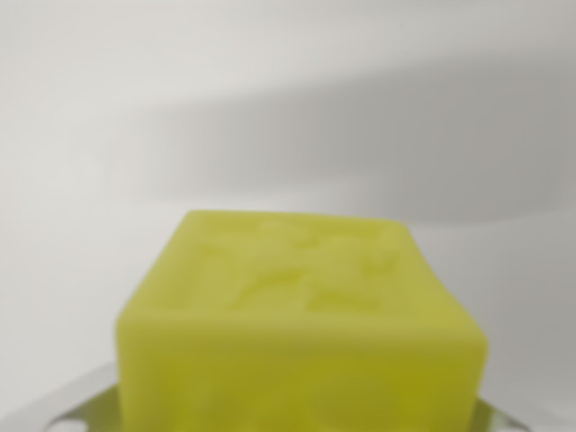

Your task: Pick yellow cube

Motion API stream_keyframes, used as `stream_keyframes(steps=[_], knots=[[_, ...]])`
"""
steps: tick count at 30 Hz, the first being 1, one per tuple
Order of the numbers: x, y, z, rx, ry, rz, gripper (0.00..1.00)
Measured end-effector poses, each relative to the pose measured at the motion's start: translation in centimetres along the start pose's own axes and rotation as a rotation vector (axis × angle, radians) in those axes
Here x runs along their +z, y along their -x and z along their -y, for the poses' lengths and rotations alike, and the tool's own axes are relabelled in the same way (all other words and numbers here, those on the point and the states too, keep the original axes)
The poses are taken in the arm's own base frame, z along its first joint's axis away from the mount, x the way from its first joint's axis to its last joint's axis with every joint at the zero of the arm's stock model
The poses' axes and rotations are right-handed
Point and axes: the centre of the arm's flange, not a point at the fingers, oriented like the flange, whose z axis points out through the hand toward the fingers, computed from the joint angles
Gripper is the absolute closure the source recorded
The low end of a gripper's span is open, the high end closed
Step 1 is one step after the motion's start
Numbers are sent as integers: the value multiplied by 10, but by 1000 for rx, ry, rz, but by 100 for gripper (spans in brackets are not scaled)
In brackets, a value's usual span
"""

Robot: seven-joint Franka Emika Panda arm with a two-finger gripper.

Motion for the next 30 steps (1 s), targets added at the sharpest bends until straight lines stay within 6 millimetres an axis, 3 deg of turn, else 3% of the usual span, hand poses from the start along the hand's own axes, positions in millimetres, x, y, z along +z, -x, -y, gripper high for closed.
stream_keyframes(steps=[30], knots=[[-75, 0, 0, 0, 1, 1, 100]])
